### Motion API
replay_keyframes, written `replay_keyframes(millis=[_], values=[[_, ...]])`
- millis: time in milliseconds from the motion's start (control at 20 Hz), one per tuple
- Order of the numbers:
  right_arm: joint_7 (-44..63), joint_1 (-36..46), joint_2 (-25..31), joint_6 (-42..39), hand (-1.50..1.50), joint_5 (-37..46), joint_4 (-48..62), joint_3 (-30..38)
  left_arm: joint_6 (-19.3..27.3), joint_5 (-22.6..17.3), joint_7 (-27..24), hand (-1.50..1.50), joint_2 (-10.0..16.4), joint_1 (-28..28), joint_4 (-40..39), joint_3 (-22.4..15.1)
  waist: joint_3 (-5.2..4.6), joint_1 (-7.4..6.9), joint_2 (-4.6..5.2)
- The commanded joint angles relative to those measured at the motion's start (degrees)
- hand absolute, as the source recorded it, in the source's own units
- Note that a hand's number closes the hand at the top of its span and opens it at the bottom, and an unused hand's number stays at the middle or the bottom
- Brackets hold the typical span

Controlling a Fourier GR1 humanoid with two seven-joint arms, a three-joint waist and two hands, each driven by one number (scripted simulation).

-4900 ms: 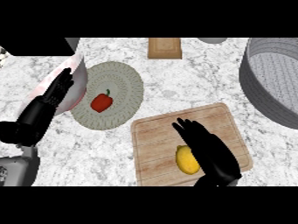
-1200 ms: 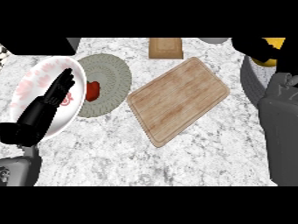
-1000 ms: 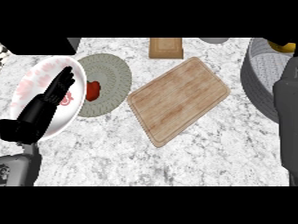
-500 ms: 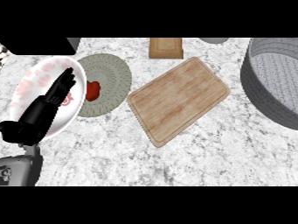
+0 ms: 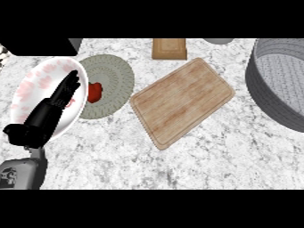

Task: Pick the lemon from the cutting board and place it in the basket

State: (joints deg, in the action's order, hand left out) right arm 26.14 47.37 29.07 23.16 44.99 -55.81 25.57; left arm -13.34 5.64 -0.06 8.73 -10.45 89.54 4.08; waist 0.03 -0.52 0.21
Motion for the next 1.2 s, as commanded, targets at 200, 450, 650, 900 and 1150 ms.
replay_keyframes(millis=[200, 450, 650, 900, 1150], values=[[-14.36, -2.24, 3.59, 8.66, 1.5, -3.81, 12.05, 3.09, 0.44, 0.4, -0.2, 0.0, 0.37, -1.52, -0.95, 0.87, 0.01, -0.17, 0.08], [-20.66, -1.19, 4.33, 18.78, 1.5, -4.42, 19.07, 5.79, -1.18, -0.41, -1.93, 0.0, 0.16, -0.06, -1.5, 0.31, 0.05, -0.72, 0.33], [-28.35, 1.35, 6.51, 17.72, -1.5, -11.99, 23.87, 10.11, -1.79, -1.5, 1.4, 0.0, 1.46, -3.17, -1.23, 1.66, 0.07, -0.72, 0.34], [-32.79, 3.77, 11.36, 15.2, -1.5, -12.03, 29.17, 8.86, -1.94, -1.26, -0.23, 0.0, 1.24, -0.26, 0.21, 1.39, 0.04, -0.87, 0.27], [-38.03, 3.9, 8.69, 16.55, -1.5, -16.49, 28.41, 9.89, -0.36, 0.49, 2.01, 0.0, -0.54, 0.44, 2.63, -0.76, 0.04, -0.54, 0.06]])
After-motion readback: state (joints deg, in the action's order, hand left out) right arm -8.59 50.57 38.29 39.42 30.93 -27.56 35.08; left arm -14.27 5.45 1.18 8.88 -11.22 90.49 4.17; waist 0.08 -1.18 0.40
